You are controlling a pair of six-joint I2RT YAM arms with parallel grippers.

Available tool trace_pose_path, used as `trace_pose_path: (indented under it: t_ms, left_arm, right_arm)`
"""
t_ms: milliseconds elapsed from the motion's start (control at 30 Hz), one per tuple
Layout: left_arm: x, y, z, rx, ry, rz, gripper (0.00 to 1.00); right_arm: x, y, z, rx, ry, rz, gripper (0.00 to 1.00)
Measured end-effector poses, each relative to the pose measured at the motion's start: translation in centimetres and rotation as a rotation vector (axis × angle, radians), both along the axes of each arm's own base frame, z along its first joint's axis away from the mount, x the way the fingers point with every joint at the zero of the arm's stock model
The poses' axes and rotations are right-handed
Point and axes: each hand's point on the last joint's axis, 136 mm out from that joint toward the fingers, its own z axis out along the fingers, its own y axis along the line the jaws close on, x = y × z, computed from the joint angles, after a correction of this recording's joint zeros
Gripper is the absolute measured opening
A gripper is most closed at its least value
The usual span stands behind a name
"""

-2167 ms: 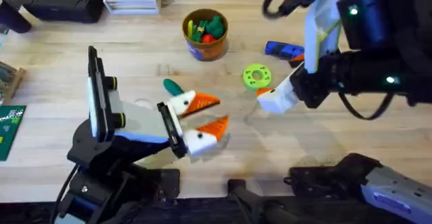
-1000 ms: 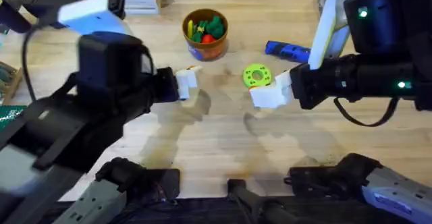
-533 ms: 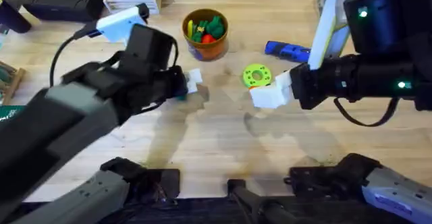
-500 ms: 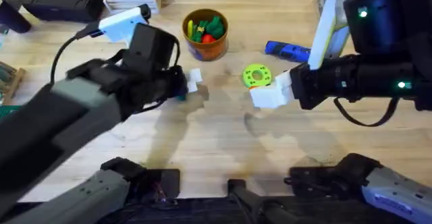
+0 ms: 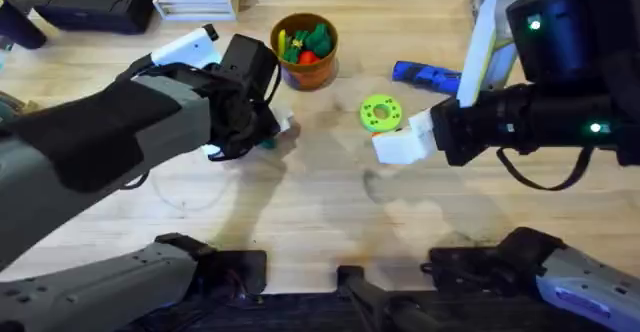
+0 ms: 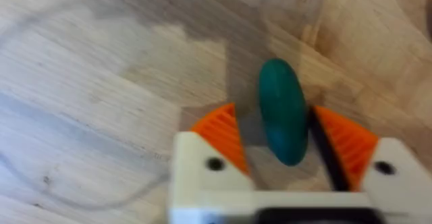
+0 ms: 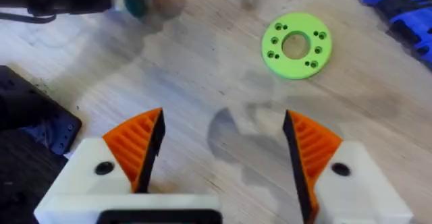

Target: Pick up the gripper from the table and insert it into the empty holder that is missing its gripper. Then pick up a screw, insert it into the mounting hole, and use the screwdriver to tighten it. Finally, clean up the table by picking up the vegetable and placing it into the bucket.

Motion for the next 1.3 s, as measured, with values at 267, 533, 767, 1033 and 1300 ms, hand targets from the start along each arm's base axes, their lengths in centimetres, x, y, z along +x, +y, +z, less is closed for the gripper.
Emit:
trace_pose_path:
  t_ms: [267,533,767,1033,1300]
  left_arm:
    - [0.2,0.0,0.5,-0.006,-0.001,0.033,0.015]
    - [2.0,-0.7,6.8,0.008,-0.003,-0.019,0.017]
    - [7.4,-2.8,14.2,-0.072,-0.239,-0.039,0.016]
    - [12.8,-5.7,14.7,-0.147,-0.399,-0.055,0.016]
    - [14.5,-7.8,11.0,-0.193,-0.342,-0.095,0.509]
  right_arm:
    - [0.0,0.0,0.0,0.000,0.000,0.000,0.993]
    - [0.0,0.0,0.0,0.000,-0.001,0.000,0.994]
    - [0.0,0.0,0.0,0.000,-0.001,0.000,0.994]
    - [0.0,0.0,0.0,0.000,-0.001,0.000,0.994]
    - [0.1,-0.1,0.0,-0.007,-0.006,-0.006,0.994]
